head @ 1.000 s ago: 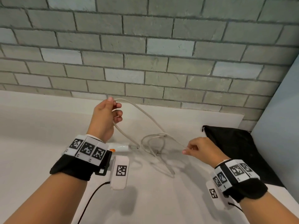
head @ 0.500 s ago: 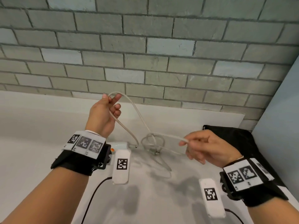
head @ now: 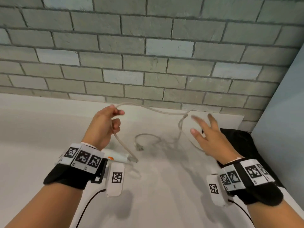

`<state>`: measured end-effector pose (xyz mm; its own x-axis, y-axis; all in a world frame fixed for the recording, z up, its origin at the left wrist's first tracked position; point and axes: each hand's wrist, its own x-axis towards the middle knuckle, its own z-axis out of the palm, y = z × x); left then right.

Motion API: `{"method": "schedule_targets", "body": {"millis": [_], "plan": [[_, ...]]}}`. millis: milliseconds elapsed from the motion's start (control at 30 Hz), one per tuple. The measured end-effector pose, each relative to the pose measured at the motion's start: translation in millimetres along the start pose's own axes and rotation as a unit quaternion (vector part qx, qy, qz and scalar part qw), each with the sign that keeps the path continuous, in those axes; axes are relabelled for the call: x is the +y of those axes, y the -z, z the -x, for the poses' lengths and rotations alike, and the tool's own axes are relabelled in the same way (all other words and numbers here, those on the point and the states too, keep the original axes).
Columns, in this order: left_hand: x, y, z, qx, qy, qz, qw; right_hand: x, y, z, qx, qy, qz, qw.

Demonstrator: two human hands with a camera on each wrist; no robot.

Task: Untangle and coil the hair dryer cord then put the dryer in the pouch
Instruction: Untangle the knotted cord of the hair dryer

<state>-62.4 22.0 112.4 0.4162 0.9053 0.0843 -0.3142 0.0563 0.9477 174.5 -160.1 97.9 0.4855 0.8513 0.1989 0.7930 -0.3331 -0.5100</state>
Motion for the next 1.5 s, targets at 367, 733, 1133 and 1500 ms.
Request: {"method": "schedule_targets", "body": {"millis": [367, 733, 1133, 1500], "plan": [[-17.3, -31.3, 28.7, -0.211, 0.001, -0.237, 0.948, -14.8, 32.6, -18.1, 0.041, 0.081, 0.100, 0.991], [-19.3, -31.4, 37.4, -0.280, 0.038, -0.240, 0.929, -11.7, -63.7, -26.3, -0.134, -0.020, -0.084, 0.987], [-26.1, -28.1, 34.7, -0.283, 0.062, -0.335, 0.896, 0.2, -93.8, -29.9, -0.341, -0.153, -0.231, 0.898], [-36.0, -39.1, 47.7, -0.412, 0.099, -0.386, 0.819, -23.0, -96.7, -16.2, -0.355, -0.110, -0.014, 0.928]]}}
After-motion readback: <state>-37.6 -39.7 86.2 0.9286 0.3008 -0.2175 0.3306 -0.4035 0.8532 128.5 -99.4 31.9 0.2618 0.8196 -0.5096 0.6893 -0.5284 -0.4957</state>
